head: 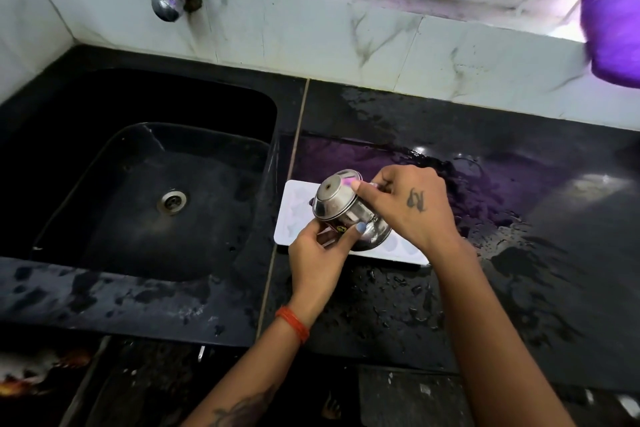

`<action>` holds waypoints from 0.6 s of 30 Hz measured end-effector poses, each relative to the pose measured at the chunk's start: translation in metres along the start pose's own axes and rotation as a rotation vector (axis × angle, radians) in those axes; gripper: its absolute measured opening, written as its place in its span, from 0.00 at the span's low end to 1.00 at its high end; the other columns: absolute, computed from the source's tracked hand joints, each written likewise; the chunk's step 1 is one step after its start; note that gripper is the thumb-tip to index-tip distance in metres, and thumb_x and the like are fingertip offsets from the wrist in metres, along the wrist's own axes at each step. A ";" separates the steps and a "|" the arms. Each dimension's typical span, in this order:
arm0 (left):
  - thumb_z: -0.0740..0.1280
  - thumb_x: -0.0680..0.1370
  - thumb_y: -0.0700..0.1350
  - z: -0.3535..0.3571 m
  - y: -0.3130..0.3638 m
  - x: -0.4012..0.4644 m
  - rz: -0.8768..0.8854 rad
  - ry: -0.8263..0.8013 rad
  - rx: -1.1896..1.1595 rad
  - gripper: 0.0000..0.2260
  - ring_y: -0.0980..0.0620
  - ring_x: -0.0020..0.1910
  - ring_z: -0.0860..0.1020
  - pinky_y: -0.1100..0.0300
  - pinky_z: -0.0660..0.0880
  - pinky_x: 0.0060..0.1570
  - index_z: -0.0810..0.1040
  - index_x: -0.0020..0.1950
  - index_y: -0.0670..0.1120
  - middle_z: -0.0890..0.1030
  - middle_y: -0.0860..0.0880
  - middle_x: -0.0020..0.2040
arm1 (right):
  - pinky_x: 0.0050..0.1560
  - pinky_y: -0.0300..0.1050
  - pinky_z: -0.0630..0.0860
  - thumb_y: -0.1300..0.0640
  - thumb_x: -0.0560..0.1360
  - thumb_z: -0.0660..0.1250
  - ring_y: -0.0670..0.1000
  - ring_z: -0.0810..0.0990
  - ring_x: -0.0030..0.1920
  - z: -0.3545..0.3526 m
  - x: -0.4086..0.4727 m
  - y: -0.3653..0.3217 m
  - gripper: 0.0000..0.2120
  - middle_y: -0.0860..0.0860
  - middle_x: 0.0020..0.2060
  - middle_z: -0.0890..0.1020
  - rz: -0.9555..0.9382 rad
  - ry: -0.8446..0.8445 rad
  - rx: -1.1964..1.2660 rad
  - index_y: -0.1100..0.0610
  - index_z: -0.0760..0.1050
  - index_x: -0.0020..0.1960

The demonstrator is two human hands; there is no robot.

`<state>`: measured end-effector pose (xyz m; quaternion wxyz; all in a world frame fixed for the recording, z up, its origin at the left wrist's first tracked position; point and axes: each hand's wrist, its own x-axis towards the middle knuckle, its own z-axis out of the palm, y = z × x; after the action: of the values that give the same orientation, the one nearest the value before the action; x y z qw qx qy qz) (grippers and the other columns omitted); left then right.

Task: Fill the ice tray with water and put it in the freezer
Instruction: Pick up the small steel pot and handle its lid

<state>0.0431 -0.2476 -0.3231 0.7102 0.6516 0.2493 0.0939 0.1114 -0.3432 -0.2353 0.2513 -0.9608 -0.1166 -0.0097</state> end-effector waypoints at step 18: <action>0.76 0.62 0.59 0.000 -0.003 0.010 0.078 0.012 0.197 0.20 0.60 0.43 0.81 0.65 0.77 0.46 0.81 0.48 0.51 0.84 0.51 0.44 | 0.43 0.50 0.76 0.41 0.71 0.69 0.50 0.80 0.35 -0.002 -0.004 0.011 0.17 0.49 0.28 0.81 0.090 0.036 0.216 0.53 0.78 0.32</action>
<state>0.0511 -0.2434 -0.3286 0.6371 0.7267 0.2363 0.1004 0.1096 -0.3544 -0.2387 0.3558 -0.9320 -0.0690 -0.0029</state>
